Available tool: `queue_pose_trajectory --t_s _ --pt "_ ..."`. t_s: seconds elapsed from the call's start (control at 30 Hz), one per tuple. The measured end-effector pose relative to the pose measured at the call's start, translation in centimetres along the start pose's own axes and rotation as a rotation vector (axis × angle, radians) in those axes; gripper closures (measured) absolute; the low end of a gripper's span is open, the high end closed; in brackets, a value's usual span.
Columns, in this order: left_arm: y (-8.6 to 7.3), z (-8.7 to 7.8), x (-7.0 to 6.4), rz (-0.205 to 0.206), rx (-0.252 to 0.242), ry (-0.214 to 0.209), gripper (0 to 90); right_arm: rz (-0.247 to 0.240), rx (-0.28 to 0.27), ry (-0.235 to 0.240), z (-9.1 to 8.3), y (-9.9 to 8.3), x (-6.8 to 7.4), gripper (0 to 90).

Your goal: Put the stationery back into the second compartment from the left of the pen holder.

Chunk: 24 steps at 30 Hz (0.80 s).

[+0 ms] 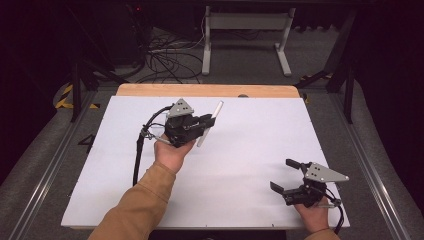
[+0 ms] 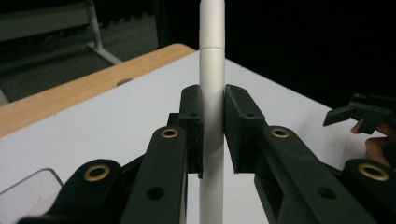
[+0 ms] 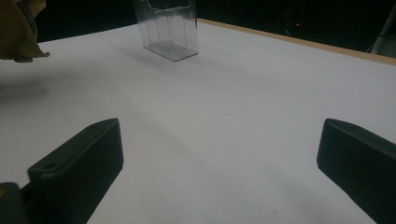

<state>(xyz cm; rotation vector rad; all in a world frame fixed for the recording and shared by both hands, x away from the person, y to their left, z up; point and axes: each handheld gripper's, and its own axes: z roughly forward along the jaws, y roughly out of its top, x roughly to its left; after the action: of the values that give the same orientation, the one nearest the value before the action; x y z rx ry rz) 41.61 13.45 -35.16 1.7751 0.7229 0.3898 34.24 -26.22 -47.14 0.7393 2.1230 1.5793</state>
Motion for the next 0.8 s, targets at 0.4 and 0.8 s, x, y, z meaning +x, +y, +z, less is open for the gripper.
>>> queue_pose_trajectory --t_s 0.4,0.8 --pt "-0.5 -1.6 2.7 0.008 -0.137 -0.009 78.4 -0.001 0.000 0.001 0.0 0.0 0.0 0.9" --pt "-1.0 -2.3 5.2 0.016 -0.193 0.054 78.4 -0.001 0.000 0.002 0.0 0.0 0.0 0.9"
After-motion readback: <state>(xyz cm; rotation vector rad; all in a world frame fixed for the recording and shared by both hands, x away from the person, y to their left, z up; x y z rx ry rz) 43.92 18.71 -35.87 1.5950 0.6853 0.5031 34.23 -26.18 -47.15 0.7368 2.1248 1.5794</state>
